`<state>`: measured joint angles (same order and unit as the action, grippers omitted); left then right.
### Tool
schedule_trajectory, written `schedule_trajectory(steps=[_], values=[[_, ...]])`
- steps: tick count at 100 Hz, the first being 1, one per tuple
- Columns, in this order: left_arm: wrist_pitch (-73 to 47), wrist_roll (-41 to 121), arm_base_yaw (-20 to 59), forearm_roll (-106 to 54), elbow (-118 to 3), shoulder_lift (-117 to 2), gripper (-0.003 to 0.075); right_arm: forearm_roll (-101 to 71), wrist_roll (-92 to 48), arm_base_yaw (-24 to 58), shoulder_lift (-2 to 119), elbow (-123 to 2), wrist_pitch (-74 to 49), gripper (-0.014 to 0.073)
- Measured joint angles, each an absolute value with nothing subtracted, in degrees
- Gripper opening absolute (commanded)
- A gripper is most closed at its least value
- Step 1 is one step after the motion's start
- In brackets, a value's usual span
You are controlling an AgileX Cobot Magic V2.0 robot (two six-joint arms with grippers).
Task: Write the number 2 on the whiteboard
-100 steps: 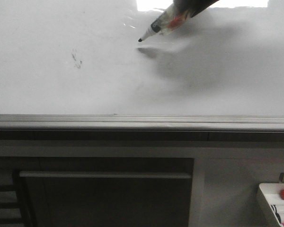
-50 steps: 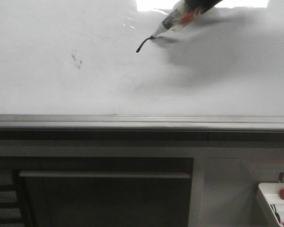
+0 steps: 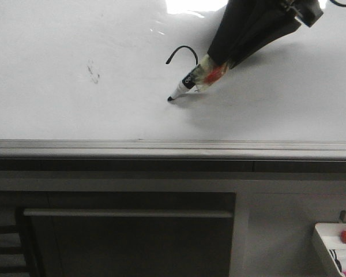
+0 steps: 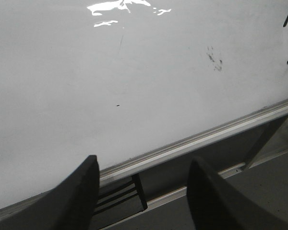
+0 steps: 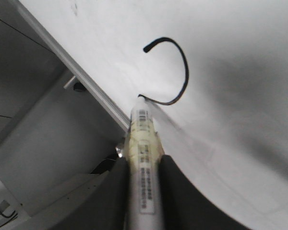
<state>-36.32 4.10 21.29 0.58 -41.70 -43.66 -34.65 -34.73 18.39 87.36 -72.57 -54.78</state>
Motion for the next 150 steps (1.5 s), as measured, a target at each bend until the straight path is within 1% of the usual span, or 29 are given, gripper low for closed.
schedule_trajectory(steps=[12,35,59,67,78,88,100,115,132,150], values=[[-36.32,4.10,21.29,0.68,-41.70,-43.66,0.0377,-34.74,-34.63,18.13,87.66,-72.57,-54.89,0.0069],[-36.26,4.10,21.29,0.88,-41.70,-43.66,0.0377,-33.72,-34.51,13.61,86.52,-72.57,-59.77,0.0069],[-36.26,4.10,21.29,0.91,-41.70,-43.66,0.0377,-33.99,-34.57,13.48,86.40,-72.57,-60.17,0.0069],[-36.26,4.10,21.29,0.91,-41.70,-43.66,0.0377,-35.83,-37.38,13.48,86.15,-72.57,-61.44,0.0069],[-37.86,5.89,21.84,0.91,-41.95,-43.66,0.0377,-41.70,-43.85,13.48,84.59,-72.57,-66.51,0.0069],[-40.89,11.53,24.13,-0.96,-43.22,-43.66,0.0377,-46.28,-49.75,13.48,82.05,-72.57,-69.14,0.0069],[-44.77,21.96,28.19,-5.84,-45.01,-43.66,0.0377,-47.25,-56.35,14.21,78.66,-72.30,-69.80,0.0069],[-47.50,32.91,34.51,-13.69,-46.05,-43.66,0.0377,-47.25,-62.10,17.82,74.23,-70.58,-70.15,0.0069],[-47.85,36.37,42.01,-16.50,-46.25,-46.03,0.0377,-47.11,-64.71,22.12,71.39,-69.86,-70.42,0.0069],[-46.21,37.09,48.77,-16.74,-48.72,-53.33,0.0377,-43.25,-68.73,27.79,71.15,-69.86,-70.55,0.0069]])
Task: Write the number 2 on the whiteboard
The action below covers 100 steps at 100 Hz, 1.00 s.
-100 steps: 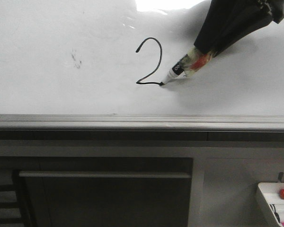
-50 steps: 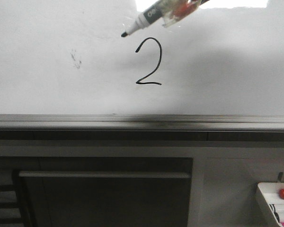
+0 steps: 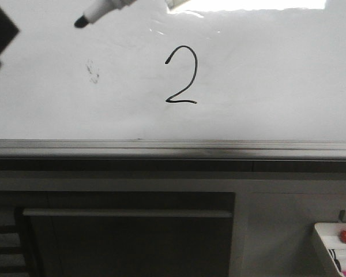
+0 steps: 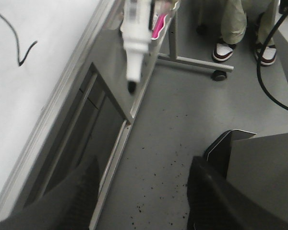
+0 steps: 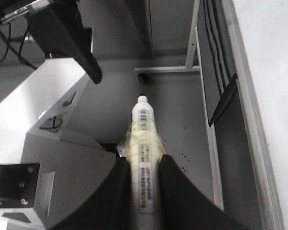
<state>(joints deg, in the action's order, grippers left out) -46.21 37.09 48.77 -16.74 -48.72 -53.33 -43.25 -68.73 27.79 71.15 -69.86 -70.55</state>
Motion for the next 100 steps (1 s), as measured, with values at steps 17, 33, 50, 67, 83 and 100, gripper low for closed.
schedule_trajectory(steps=[17,33,50,67,83,100], values=[[-42.82,37.09,51.35,-17.26,-52.85,-60.02,0.0377,-39.76,-70.79,31.56,71.15,-69.77,-70.07,0.0069],[-41.11,37.09,51.45,-17.45,-54.44,-63.76,0.0377,-39.03,-71.16,31.78,71.15,-69.77,-65.93,0.0069],[-40.02,37.09,51.45,-17.59,-54.53,-64.58,0.0377,-37.97,-71.25,31.78,71.15,-69.77,-63.14,0.0069],[-40.02,37.09,51.45,-17.59,-54.61,-64.58,0.0362,-37.10,-71.25,31.78,71.15,-69.63,-62.41,0.0069],[-39.91,37.09,51.45,-17.59,-54.61,-64.58,0.0245,-37.10,-71.25,31.78,71.15,-69.63,-62.29,0.0069],[-39.20,37.09,51.45,-17.59,-54.61,-64.58,0.0122,-37.10,-71.25,31.78,71.15,-69.63,-62.40,0.0069]])
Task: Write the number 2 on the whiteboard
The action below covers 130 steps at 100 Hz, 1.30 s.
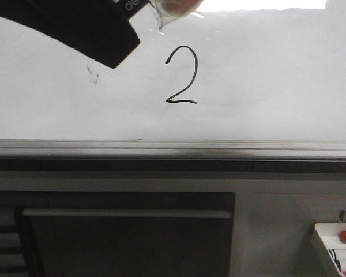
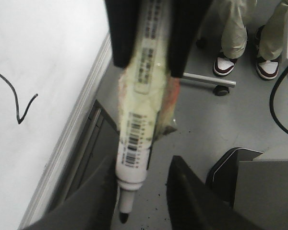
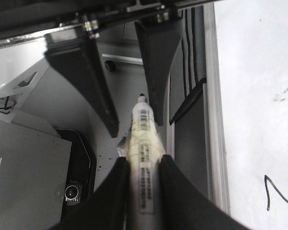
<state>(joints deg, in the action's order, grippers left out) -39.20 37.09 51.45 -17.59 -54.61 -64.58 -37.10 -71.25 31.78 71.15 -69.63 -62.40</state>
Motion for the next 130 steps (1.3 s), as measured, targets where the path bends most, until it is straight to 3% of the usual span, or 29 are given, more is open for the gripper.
schedule_trajectory(steps=[31,49,56,83,106,130], values=[[-39.07,37.09,51.45,-17.18,-54.61,-64.58,0.0029,-37.10,-71.38,31.78,71.15,-69.63,-63.30,0.0085],[-39.07,37.09,51.45,-17.18,-54.61,-64.58,0.0029,-37.10,-71.38,31.78,71.15,-69.63,-63.30,0.0297],[-39.07,37.09,51.45,-17.29,-54.61,-64.58,0.0029,-37.10,-71.25,31.78,71.15,-69.63,-63.18,0.0342],[-38.94,35.73,50.79,-14.18,-54.61,-64.34,0.0029,-33.99,-62.81,28.51,68.25,-73.83,-65.28,0.0343],[-36.72,25.07,42.65,-5.11,-50.42,-58.11,0.0029,-20.80,-44.45,25.61,56.44,-72.71,-65.47,0.0343],[-23.10,14.12,27.06,-3.20,-39.12,-52.21,0.0029,-18.49,-35.88,25.44,45.47,-62.17,-59.70,0.0343]])
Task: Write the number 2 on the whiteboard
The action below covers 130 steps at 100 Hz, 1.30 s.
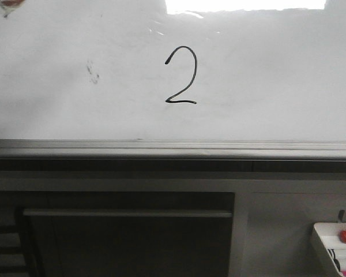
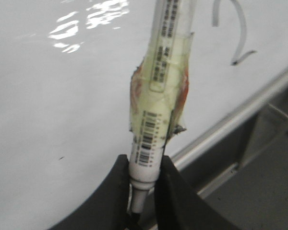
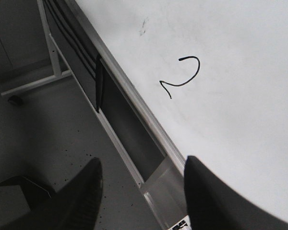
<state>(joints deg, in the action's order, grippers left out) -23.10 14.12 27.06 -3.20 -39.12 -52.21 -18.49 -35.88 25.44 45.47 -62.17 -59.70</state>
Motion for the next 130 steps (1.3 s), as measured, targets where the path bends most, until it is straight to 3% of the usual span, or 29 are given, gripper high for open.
schedule_trajectory(steps=[21,62,116,130], values=[[-12.18,11.11,19.82,-8.72,-33.59,-54.95,0.0029,-18.45,-35.32,25.44,43.39,-55.23,-55.21,0.0343],[-2.49,10.89,19.16,-12.55,-33.14,-66.19,0.0041,-18.56,-35.10,25.44,43.36,-53.78,-54.17,0.0343],[-1.91,10.89,19.16,-12.69,-33.14,-67.55,0.0351,-18.66,-35.10,25.44,43.36,-53.78,-53.81,0.0343],[-9.30,10.89,17.65,-9.93,-35.57,-66.81,0.0412,-16.93,-29.62,25.44,43.36,-53.78,-53.81,0.0343]])
